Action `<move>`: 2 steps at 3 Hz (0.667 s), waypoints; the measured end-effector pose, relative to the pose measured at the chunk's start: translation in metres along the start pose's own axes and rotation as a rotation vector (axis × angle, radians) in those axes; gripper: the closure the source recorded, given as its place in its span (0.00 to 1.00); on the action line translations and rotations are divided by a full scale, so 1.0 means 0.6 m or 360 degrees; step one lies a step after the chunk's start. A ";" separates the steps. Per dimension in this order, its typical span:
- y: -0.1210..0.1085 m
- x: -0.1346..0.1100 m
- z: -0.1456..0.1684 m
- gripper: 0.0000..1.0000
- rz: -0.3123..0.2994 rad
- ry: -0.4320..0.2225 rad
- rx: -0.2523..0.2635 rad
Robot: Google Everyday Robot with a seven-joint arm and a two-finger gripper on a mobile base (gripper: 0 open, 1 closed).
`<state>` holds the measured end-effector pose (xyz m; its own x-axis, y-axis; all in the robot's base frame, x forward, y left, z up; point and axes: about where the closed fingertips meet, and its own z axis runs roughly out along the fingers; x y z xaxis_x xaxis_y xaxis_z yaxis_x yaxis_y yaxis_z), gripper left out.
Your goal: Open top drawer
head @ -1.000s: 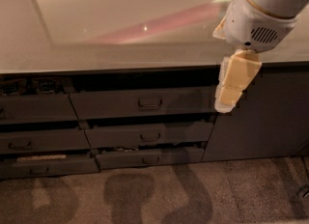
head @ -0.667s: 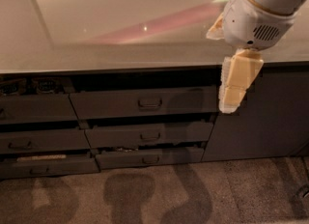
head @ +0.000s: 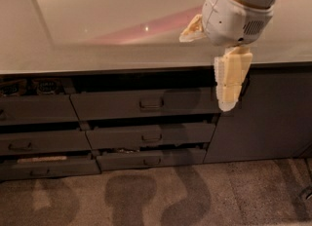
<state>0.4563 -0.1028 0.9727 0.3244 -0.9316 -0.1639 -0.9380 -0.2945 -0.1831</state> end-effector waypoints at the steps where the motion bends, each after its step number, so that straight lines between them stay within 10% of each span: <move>1: -0.011 -0.004 -0.003 0.00 -0.0004 -0.0006 0.0049; 2: 0.000 -0.005 -0.004 0.00 -0.0102 0.0088 0.0179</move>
Offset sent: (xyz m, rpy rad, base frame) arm -0.0076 0.0024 -0.0159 -0.0837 -0.2799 0.0877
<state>0.4550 -0.1003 0.9757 0.3728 -0.9230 -0.0951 -0.8949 -0.3306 -0.2996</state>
